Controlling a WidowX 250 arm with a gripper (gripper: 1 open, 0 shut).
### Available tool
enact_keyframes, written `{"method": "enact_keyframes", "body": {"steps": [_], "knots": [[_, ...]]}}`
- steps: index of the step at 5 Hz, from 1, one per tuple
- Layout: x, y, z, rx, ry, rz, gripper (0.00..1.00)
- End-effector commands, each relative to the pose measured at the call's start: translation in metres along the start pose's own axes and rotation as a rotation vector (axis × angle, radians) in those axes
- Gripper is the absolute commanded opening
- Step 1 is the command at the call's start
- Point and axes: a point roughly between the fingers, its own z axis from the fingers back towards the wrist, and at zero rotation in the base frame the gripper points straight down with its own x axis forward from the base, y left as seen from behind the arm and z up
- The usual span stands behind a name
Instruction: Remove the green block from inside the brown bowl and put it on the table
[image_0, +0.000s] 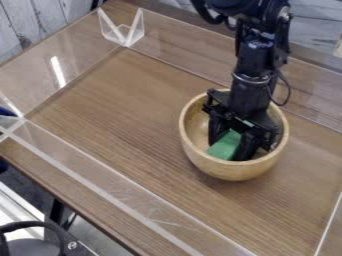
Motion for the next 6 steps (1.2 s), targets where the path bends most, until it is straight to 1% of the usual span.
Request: {"method": "enact_keyframes", "body": {"steps": [1, 5, 6], "knots": [[-0.001, -0.021, -0.012, -0.018, 0.040, -0.085, 0.00], [-0.002, -0.023, -0.013, -0.027, 0.059, -0.095, 0.00], [-0.006, -0.019, 0.002, -0.020, 0.029, -0.083, 0.00]]}}
